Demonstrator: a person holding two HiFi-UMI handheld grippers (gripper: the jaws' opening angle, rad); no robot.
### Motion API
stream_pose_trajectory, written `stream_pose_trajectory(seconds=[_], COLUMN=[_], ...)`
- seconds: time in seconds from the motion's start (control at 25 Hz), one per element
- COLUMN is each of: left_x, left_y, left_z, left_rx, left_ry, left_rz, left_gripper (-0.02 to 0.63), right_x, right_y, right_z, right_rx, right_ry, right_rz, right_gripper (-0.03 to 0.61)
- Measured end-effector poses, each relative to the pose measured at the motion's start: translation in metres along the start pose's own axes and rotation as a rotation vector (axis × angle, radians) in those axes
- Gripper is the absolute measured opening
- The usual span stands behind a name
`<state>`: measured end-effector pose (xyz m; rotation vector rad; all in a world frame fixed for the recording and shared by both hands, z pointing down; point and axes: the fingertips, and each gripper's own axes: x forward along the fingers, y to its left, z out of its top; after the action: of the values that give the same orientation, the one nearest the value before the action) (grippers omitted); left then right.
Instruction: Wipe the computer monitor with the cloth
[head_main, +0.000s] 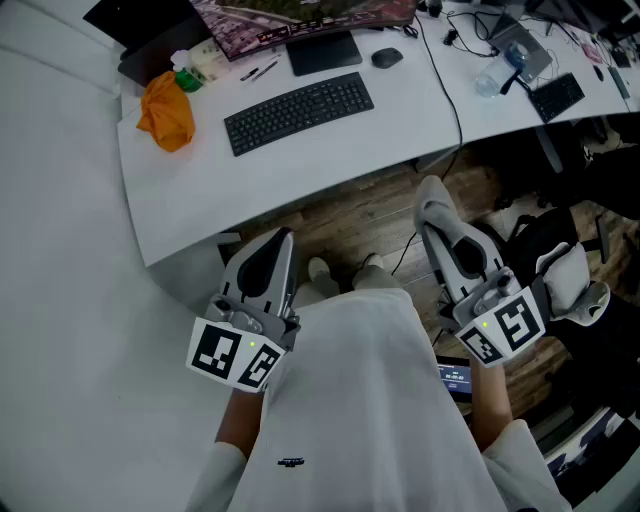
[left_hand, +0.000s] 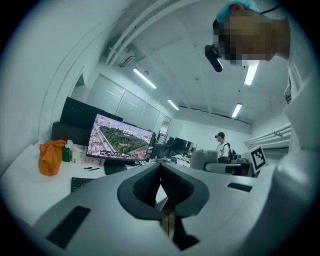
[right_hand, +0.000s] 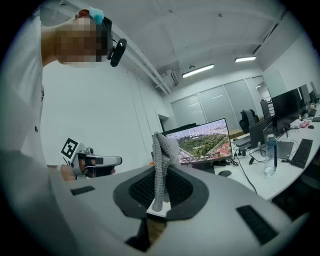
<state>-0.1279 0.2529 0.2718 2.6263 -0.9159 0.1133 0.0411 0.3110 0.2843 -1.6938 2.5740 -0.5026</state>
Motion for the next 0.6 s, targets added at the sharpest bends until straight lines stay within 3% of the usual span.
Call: stream_pose_trajectory(seconds=[0.36,0.6], left_x=[0.012,0.019], left_y=[-0.04,-0.057], left_z=[-0.006,-0.008], left_rx=[0.023,0.024], left_ry=[0.0,-0.006], left_rz=[0.046,0.075], left_gripper=[0.018,0.018], right_x=[-0.035,-0.052], right_y=[-0.028,-0.051], right_z=[-0.005,-0.002], right_rx=[0.012,0.017], right_ry=[0.014,-0.004], right_rz=[0.011,-0.027], right_gripper=[0.018,0.026])
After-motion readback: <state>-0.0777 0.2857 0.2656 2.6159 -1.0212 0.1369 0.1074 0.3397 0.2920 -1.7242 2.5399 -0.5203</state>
